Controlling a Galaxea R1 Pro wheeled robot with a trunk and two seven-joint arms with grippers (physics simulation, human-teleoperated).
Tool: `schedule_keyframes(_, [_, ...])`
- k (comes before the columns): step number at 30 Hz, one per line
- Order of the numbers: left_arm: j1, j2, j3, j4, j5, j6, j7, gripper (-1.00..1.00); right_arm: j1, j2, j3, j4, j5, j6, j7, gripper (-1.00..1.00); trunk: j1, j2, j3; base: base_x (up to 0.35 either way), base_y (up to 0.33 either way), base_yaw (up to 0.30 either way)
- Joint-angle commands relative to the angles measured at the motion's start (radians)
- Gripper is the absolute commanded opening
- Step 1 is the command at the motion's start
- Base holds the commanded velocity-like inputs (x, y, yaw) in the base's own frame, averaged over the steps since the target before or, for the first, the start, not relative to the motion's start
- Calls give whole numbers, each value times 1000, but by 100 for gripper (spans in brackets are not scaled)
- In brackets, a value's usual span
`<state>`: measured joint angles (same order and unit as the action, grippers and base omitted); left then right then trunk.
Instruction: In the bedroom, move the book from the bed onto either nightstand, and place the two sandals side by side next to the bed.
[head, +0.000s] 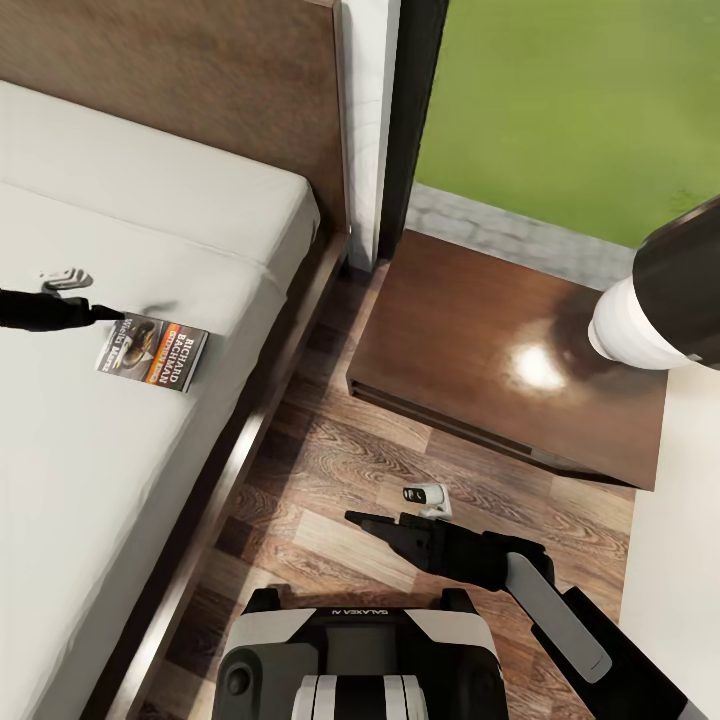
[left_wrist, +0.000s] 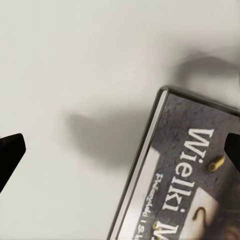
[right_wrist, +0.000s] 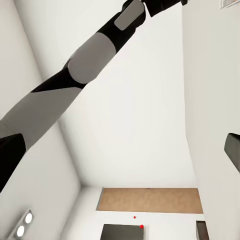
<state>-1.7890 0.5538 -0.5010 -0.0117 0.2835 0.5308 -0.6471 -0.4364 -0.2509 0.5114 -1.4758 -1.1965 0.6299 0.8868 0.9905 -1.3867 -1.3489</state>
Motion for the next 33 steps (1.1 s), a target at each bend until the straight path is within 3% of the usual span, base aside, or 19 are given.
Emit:
schedule_keyframes(1, [2, 0, -8, -1, 10, 7, -2, 100, -1, -1, 2, 0, -9, 7, -2, 100, 0, 0, 0, 0, 0, 0])
schedule_keyframes(33, [60, -23, -8, 0, 14, 3, -7, 100, -1, -1, 2, 1, -9, 7, -2, 100, 0, 0, 0, 0, 0, 0])
